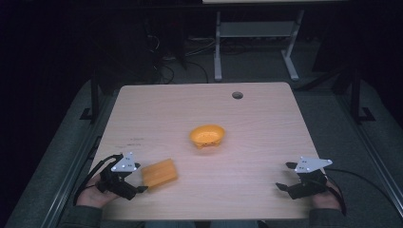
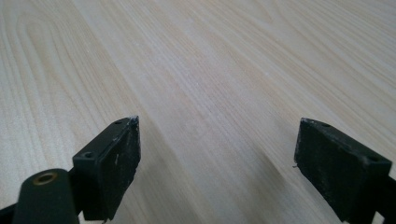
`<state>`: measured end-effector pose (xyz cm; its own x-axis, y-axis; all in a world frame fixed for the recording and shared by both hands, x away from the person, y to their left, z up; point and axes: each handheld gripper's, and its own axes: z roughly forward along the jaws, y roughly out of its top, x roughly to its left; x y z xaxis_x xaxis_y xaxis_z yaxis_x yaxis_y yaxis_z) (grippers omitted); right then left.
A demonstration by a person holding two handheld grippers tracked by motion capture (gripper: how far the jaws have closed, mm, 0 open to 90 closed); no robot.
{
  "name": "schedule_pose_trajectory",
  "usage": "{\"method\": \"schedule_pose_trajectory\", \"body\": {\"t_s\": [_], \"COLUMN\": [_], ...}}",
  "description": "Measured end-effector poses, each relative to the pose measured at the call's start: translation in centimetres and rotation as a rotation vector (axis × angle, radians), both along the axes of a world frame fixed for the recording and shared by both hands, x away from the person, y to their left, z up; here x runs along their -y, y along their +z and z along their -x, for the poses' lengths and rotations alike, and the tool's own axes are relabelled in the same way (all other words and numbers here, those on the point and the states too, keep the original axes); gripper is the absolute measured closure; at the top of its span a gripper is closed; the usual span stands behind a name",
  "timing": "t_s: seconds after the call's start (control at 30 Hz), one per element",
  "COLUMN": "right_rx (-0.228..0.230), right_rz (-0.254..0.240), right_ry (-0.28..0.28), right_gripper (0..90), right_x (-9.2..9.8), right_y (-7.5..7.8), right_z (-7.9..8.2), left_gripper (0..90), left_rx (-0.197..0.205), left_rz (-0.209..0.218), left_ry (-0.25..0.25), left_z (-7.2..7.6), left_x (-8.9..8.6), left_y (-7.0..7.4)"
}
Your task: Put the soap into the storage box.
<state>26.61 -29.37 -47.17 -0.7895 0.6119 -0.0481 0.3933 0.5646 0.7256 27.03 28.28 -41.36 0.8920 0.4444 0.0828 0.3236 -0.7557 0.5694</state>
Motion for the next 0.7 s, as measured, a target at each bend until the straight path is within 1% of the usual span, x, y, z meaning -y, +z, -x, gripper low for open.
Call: {"method": "schedule_pose_trajectory", "body": {"t_s": [0.07, 0.17, 0.2, 0.3, 0.33, 0.37, 0.53, 0.7], "right_rx": [0.003, -0.001, 0.001, 0.001, -0.002, -0.001, -0.003, 0.000], "right_rz": [0.007, 0.000, -0.001, -0.001, -0.001, -0.001, 0.003, 0.005], "right_ry": [0.000, -0.002, -0.001, 0.000, 0.002, 0.002, 0.003, 0.005], "right_gripper": [14.0, 14.0, 14.0, 14.0, 14.0, 14.0, 14.0, 14.0], "right_x": [0.1, 0.1, 0.1, 0.1, 0.0, 0.0, 0.0, 0.0], "right_y": [0.0, 0.0, 0.0, 0.0, 0.0, 0.0, 0.0, -0.1], "right_z": [0.0, 0.0, 0.0, 0.0, 0.1, 0.1, 0.0, 0.0], "left_gripper": [17.3, 17.6, 17.5, 17.5, 17.5, 17.5, 17.5, 17.6], "left_rx": [0.017, 0.020, 0.012, 0.004, 0.004, -0.004, -0.007, -0.002], "left_rz": [-0.009, -0.005, -0.008, -0.012, -0.016, -0.014, -0.009, -0.025], "left_ry": [0.000, -0.002, 0.001, -0.006, -0.011, -0.019, -0.018, -0.033], "left_z": [-0.1, -0.2, -0.4, -0.5, -0.6, -0.7, -1.0, -1.3], "left_x": [0.5, 0.6, 0.8, 0.9, 1.0, 1.2, 1.4, 2.0], "left_y": [0.1, 0.1, 0.1, 0.1, 0.0, 0.0, 0.0, 0.0]}}
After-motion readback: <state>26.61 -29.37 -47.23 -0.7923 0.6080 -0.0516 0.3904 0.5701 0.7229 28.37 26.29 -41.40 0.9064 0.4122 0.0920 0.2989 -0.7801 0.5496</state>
